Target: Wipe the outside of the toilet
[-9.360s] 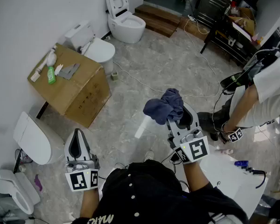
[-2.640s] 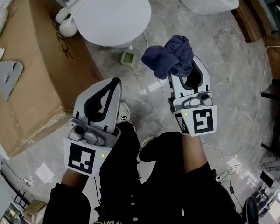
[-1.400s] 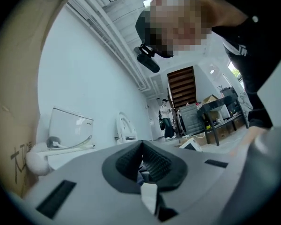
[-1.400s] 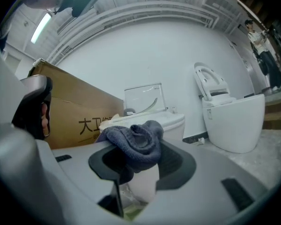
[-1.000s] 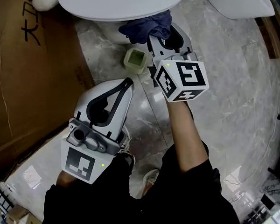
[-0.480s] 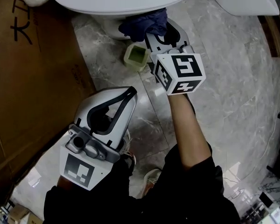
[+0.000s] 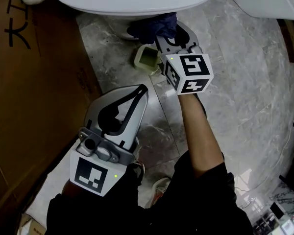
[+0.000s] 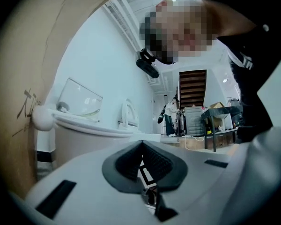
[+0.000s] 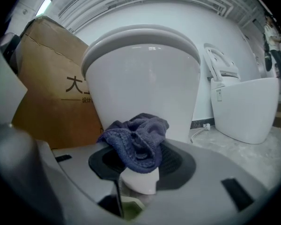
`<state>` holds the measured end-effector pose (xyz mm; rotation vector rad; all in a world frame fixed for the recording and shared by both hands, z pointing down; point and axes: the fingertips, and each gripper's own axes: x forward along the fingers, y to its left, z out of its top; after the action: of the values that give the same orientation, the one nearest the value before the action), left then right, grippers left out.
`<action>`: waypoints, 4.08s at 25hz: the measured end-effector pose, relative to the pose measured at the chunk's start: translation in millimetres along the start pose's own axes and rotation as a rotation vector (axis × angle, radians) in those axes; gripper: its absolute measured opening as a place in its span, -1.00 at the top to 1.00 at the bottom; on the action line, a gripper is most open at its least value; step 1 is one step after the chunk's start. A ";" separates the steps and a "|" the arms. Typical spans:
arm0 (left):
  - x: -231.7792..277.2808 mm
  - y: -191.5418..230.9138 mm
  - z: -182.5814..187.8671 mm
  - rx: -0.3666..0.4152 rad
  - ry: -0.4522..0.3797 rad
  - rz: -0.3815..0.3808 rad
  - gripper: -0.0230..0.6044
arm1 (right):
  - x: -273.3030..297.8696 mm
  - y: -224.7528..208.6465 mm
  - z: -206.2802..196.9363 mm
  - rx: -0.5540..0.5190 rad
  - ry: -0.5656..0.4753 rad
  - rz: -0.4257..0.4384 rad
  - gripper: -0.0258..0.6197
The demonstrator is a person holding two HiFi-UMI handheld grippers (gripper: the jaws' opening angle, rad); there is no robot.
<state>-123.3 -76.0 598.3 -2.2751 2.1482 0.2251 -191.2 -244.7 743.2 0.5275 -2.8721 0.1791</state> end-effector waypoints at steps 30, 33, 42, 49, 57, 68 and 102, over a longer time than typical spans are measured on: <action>37.1 73.7 -60.9 -0.044 0.057 0.192 0.90 | 52.0 -18.2 -132.8 0.010 0.360 0.066 0.39; 36.3 73.8 -63.9 -0.041 0.066 0.191 0.89 | 54.9 -19.9 -150.3 0.024 0.456 0.084 0.39; 27.8 71.2 -54.8 -0.050 0.040 0.231 0.89 | 9.4 -35.8 -127.0 0.010 0.407 0.030 0.43; 19.1 56.3 -34.9 -0.037 0.023 0.248 0.90 | -24.8 -23.8 -26.8 -0.005 0.181 0.090 0.44; 17.1 36.8 -15.6 -0.019 -0.001 0.242 0.90 | -67.4 -27.3 82.8 -0.048 -0.009 0.102 0.44; 16.8 31.5 -15.1 -0.007 0.004 0.233 0.90 | -57.7 -24.7 102.5 -0.091 -0.059 0.080 0.44; 27.7 67.4 -51.6 -0.033 0.064 0.225 0.89 | 27.2 -42.8 -41.9 -0.105 0.215 0.100 0.43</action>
<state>-183.6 -112.9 652.8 -2.0814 2.4505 0.1914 -192.6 -287.0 793.6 0.3233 -2.6813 0.0931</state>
